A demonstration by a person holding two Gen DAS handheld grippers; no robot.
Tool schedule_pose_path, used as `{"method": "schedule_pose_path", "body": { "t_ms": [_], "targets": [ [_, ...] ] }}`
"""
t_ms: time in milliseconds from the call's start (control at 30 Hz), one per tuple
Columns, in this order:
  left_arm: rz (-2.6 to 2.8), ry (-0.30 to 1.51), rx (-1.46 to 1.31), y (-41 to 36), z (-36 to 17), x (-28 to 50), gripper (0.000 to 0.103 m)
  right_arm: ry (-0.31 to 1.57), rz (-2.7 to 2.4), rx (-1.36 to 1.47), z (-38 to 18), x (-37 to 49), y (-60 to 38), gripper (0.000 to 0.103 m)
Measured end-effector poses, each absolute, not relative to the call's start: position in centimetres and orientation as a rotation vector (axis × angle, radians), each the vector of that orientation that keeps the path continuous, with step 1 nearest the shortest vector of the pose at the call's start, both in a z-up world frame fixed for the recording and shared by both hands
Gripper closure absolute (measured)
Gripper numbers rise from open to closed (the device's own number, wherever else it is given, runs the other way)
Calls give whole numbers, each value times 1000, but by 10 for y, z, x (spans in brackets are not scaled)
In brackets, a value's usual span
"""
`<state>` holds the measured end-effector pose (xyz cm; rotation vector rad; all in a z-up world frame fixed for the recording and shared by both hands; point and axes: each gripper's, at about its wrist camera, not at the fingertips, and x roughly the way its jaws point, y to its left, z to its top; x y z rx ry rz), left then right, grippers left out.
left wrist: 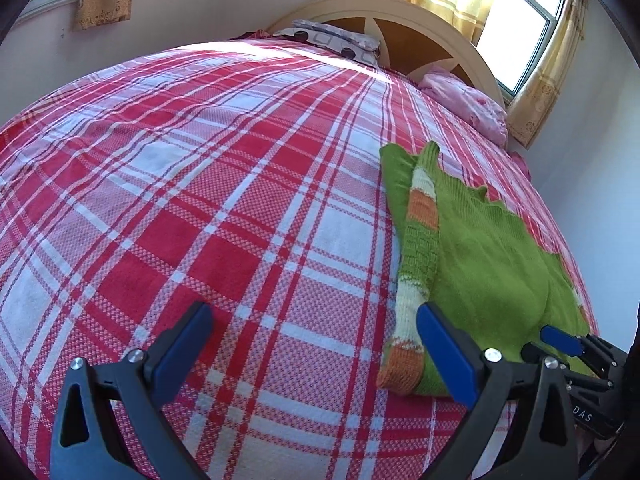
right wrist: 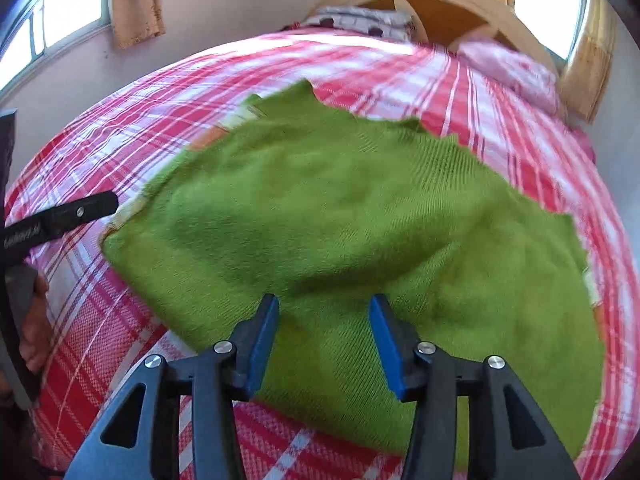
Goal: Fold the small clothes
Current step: 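Grasp the striped side edge with the left tool while the right tool holds the sweater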
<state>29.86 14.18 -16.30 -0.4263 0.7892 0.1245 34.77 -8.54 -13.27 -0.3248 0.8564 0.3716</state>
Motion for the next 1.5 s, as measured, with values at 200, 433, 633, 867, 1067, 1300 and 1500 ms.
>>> {"method": "schedule_pose_path", "body": {
  "t_ms": [200,433,633,867,1067,1300,1500],
  "targets": [
    [148,789,-413,172,-156,311,0,771,533,-423,-130,313,-24,54],
    [171,806,-398,199,-159,329,0,702,538,-649,-161,296,33,54],
    [23,786,-462,196,-158,349,0,659,492,-695,-163,308,55,54],
    [-131,785,-418,171,-152,396,0,642,469,-698,-167,308,59,59],
    [-261,815,-384,146,-152,436,0,658,483,-660,-167,310,55,61],
    [-309,851,-386,130,-159,469,12,637,462,-690,-172,307,59,61],
    [-355,837,-363,125,-164,465,68,627,462,-701,-172,292,67,67]
  ]
}}
